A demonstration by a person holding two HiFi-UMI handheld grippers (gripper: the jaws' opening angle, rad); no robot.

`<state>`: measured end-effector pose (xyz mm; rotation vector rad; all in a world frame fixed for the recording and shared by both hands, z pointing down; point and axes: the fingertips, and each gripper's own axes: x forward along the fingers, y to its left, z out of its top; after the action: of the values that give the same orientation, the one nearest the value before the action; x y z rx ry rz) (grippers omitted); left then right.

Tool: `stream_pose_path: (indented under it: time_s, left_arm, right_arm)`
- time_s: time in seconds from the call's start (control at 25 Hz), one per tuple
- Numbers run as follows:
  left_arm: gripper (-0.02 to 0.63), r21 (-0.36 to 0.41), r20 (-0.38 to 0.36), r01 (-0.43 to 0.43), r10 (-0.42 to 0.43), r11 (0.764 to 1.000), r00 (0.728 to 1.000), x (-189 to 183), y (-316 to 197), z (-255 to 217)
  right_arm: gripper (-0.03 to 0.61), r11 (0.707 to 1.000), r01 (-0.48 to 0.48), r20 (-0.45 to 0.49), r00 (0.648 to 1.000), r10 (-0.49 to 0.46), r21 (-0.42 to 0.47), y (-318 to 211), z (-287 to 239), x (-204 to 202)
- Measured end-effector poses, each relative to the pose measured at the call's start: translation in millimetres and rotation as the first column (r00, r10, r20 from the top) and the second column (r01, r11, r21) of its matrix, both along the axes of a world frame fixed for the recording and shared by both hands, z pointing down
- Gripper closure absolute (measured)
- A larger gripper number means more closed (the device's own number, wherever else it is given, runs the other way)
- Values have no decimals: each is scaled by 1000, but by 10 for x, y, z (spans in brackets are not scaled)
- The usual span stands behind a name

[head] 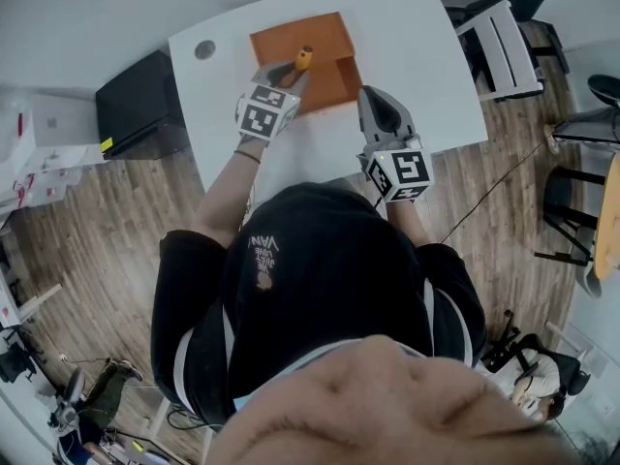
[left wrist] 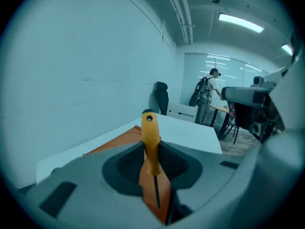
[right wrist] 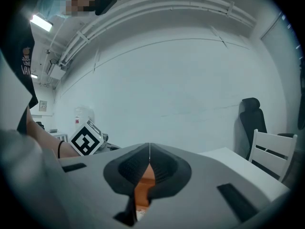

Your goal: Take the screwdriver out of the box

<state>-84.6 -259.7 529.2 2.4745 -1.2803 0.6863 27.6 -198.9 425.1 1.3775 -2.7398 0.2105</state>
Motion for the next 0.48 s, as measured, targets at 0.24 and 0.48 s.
stream_pose_path:
  time_s: [0.24, 0.48]
  left_arm:
    - [511, 75, -60, 15, -11, 997, 998, -79, 55, -273]
    - [511, 113, -107, 24, -12, 993, 994, -83, 174, -440]
  right_arm:
    - [566, 1000, 5, -14, 1000, -5, 4, 64, -27, -53]
    - [566, 1000, 5, -19, 1000, -5, 5, 111, -22, -58]
